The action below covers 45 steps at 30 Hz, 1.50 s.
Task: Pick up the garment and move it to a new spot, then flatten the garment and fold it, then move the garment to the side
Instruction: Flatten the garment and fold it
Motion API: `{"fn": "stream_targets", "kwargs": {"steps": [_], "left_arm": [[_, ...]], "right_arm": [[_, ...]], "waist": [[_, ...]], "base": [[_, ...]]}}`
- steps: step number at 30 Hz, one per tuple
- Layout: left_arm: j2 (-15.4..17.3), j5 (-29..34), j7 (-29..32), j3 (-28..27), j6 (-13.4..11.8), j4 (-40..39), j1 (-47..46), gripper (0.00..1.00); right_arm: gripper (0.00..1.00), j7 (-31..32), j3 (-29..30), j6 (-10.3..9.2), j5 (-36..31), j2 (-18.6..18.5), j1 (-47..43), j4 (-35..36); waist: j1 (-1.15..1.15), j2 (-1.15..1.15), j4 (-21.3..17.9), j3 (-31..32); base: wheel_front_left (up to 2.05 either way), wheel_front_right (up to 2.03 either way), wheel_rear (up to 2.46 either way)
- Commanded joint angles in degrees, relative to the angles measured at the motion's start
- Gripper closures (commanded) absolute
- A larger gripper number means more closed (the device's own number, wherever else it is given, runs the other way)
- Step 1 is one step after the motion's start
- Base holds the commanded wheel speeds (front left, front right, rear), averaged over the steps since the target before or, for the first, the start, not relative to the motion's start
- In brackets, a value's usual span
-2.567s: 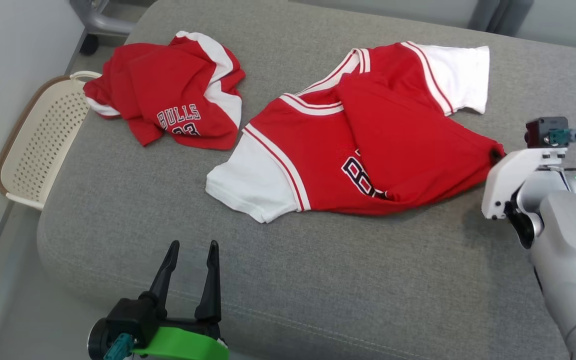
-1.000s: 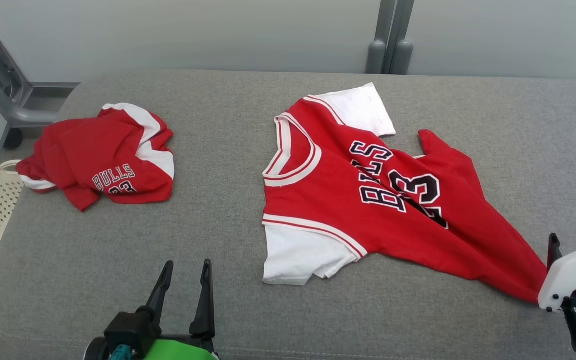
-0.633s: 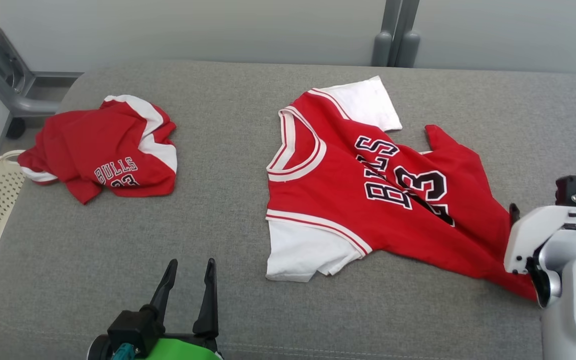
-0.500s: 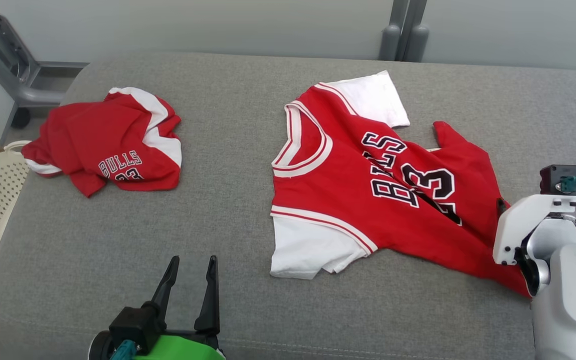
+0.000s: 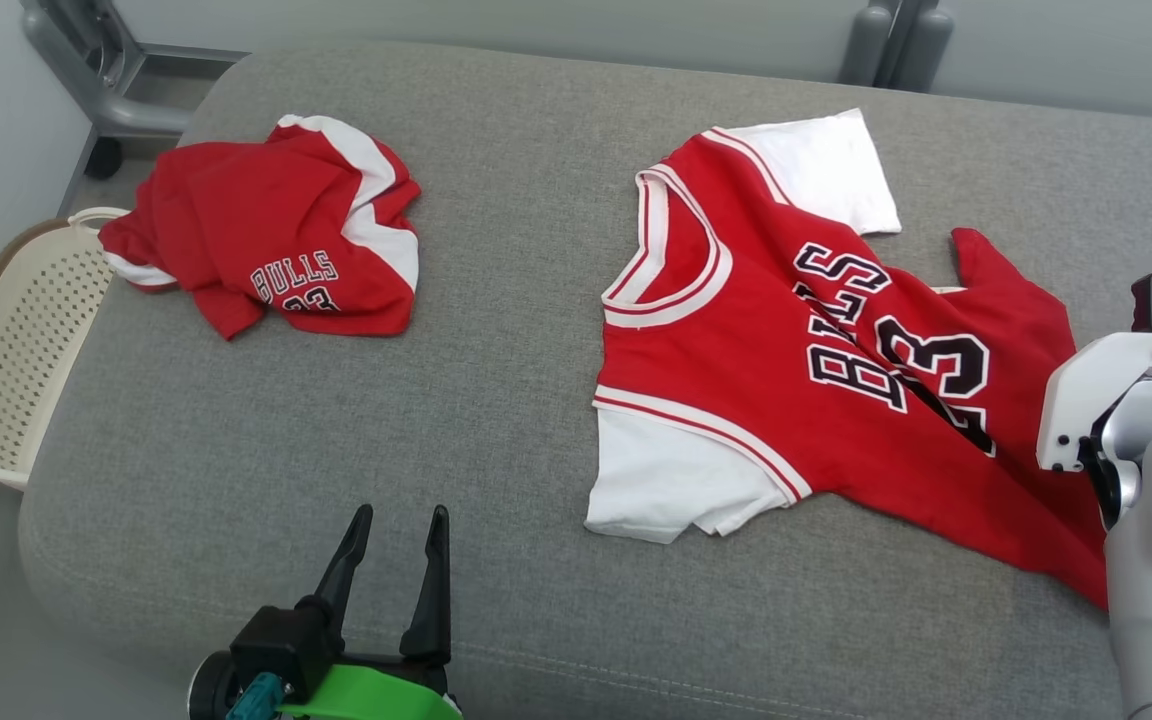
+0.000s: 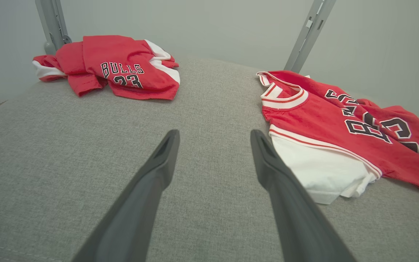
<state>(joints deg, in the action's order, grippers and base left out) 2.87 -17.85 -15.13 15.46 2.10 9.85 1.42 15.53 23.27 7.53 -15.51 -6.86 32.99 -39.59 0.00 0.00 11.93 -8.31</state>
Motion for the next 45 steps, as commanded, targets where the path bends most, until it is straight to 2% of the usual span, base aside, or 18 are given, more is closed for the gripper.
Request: {"fn": "stream_targets", "kwargs": {"steps": [1,5,6,7,16,28,37,38,39,40,41,45], "left_arm": [[0.07,-0.03,-0.03,0.06,0.31,0.16,-0.92,0.00],[0.07,-0.04,-0.03,0.38,0.38,0.39,-1.12,0.00],[0.07,-0.08,-0.03,0.39,0.27,0.38,-1.06,0.00],[0.07,-0.12,-0.03,0.36,0.18,0.38,-1.01,0.00],[0.07,-0.35,-0.03,-0.19,-0.29,0.30,0.03,0.00],[0.07,-0.13,-0.03,-0.63,-0.54,0.35,0.16,0.00],[0.07,-0.18,-0.03,-0.21,-0.01,0.00,-1.31,0.00],[0.07,-0.17,-0.03,-0.11,0.03,-0.01,-1.55,0.00],[0.07,-0.18,-0.03,-0.06,0.04,0.00,-1.69,0.00],[0.07,-0.18,-0.03,0.04,0.06,0.02,-1.79,0.00],[0.07,-0.18,-0.03,0.10,0.07,0.04,-2.01,0.00],[0.07,-0.27,-0.03,0.14,-0.02,0.19,-2.60,0.00]], "right_arm": [[1.00,-0.64,0.36,-0.08,-0.72,-0.35,0.59,-0.41],[1.00,-2.92,2.90,-0.08,-2.58,-0.31,2.97,-3.30],[0.54,-2.80,2.99,-0.08,-2.62,0.14,3.28,-4.01],[0.00,-2.62,2.96,-0.08,-2.62,0.47,3.27,-4.63],[0.00,-4.47,0.56,-0.08,-0.23,1.52,1.03,-3.19],[0.00,2.06,-6.62,-0.08,6.09,2.23,-8.36,8.51],[0.00,5.47,-7.31,-0.08,7.75,1.36,-11.97,14.35],[0.28,5.48,-7.09,-0.08,7.70,1.25,-11.62,14.54],[0.65,5.54,-6.92,-0.08,7.63,1.24,-11.16,14.55],[0.86,5.61,-6.65,-0.08,7.40,1.20,-10.63,14.50],[1.00,5.42,-6.43,-0.08,7.06,1.07,-10.14,14.39],[1.00,4.89,-5.68,-0.08,6.01,0.83,-8.78,13.02]], "waist": [[0.00,0.00,0.80,-0.56],[0.00,0.00,1.93,-0.77],[0.00,0.00,2.05,-0.76],[0.00,0.00,2.12,-0.73],[0.00,0.00,0.96,0.54],[0.00,0.00,-1.70,1.29],[0.00,0.00,-1.39,-1.10],[0.00,0.00,-1.21,-1.52],[0.00,0.00,-1.02,-1.89],[0.00,0.00,-0.80,-2.26],[0.00,0.00,-0.58,-2.59],[0.00,0.00,0.21,-3.41]], "base": [[0.00,0.00,0.00],[0.00,0.00,0.00],[0.00,0.00,0.00],[0.00,0.00,0.00],[0.00,0.00,0.00],[0.00,0.00,0.00],[0.00,0.00,0.00],[0.00,0.00,0.00],[0.00,0.00,0.00],[0.00,0.00,0.00],[0.00,0.00,0.00],[0.00,0.00,0.00]]}}
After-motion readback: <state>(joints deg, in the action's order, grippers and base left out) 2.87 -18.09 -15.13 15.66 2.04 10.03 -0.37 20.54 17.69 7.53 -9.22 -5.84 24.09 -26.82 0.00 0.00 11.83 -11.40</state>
